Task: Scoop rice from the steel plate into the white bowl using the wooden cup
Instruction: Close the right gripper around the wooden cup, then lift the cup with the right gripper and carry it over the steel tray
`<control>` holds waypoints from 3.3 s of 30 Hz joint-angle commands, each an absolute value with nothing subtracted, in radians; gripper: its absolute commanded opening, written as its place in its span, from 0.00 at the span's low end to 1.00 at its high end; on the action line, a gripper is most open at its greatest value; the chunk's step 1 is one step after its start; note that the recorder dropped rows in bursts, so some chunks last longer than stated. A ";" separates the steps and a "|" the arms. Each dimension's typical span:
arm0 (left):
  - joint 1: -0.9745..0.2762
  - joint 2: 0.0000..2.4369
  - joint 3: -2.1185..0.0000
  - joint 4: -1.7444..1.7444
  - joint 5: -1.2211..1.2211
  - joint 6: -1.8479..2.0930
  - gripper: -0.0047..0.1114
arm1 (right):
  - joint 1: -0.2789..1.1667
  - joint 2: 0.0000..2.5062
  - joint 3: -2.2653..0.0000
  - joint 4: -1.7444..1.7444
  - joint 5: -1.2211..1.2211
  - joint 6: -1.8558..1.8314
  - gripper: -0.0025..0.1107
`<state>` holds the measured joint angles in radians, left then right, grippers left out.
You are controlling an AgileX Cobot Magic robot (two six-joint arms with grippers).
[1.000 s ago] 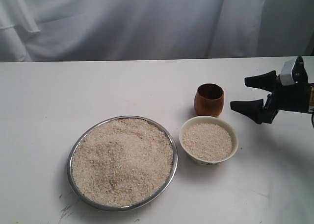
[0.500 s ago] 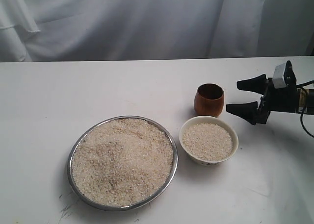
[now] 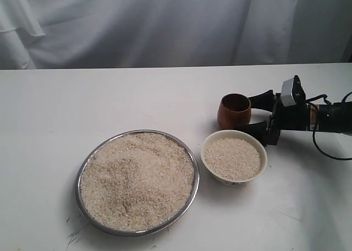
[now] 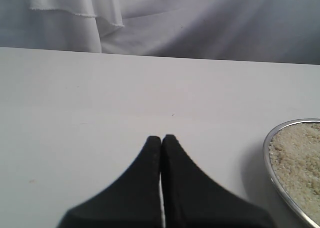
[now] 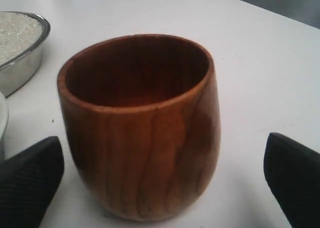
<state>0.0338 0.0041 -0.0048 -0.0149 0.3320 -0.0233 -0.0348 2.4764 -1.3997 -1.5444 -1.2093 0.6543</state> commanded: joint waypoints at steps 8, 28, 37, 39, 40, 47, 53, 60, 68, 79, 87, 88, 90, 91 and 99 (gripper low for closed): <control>0.031 0.000 0.000 -0.014 0.319 -0.024 0.04 | 0.015 2.534 -1.406 -1.415 -1.221 0.627 0.93; 0.031 0.000 0.000 -0.014 0.319 -0.024 0.04 | 0.060 2.541 -1.406 -1.336 -1.221 0.636 0.68; 0.031 0.000 0.000 -0.014 0.319 -0.024 0.04 | 0.058 2.541 -1.406 -1.391 -1.221 0.682 0.36; 0.031 0.000 0.000 -0.014 0.319 -0.024 0.04 | 0.056 2.541 -1.406 -1.382 -1.221 0.682 0.31; 0.031 0.000 0.000 -0.014 0.319 -0.024 0.04 | 0.054 2.538 -1.406 -1.379 -1.221 0.685 0.25; 0.031 0.000 0.000 -0.014 0.319 -0.024 0.04 | 0.058 2.345 -1.406 -1.466 -1.177 0.747 0.02; 0.031 0.000 0.000 -0.014 0.319 -0.024 0.04 | 0.114 2.120 -1.406 -1.578 -0.954 0.922 0.02; 0.031 0.000 0.000 -0.014 0.319 -0.024 0.04 | 0.266 1.962 -1.404 -1.744 -0.648 1.028 0.02; 0.031 0.000 0.000 -0.014 0.319 -0.024 0.04 | 0.488 1.924 -1.404 -1.744 -0.337 0.883 0.02; 0.031 0.000 0.000 -0.014 0.319 -0.024 0.04 | 0.681 1.924 -1.404 -1.744 0.111 0.515 0.02; 0.031 0.000 0.000 -0.014 0.319 -0.024 0.04 | 0.762 1.924 -1.404 -1.691 0.244 0.276 0.02; 0.031 0.000 0.000 -0.014 0.319 -0.024 0.04 | 0.767 1.924 -1.404 -1.665 0.244 0.260 0.02; 0.031 0.000 0.000 -0.014 0.319 -0.024 0.04 | 0.768 1.924 -1.395 -1.637 0.261 0.213 0.02; 0.031 0.000 0.000 -0.014 0.319 -0.024 0.04 | 0.773 1.924 -1.385 -1.638 0.280 0.173 0.02; 0.031 0.000 0.000 -0.014 0.319 -0.024 0.04 | 0.805 1.906 -1.269 -1.554 0.371 -0.052 0.02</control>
<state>0.0338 0.0041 -0.0048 -0.0149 0.3320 -0.0233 0.7942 1.9302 -1.3022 -1.5896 0.3593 -0.0064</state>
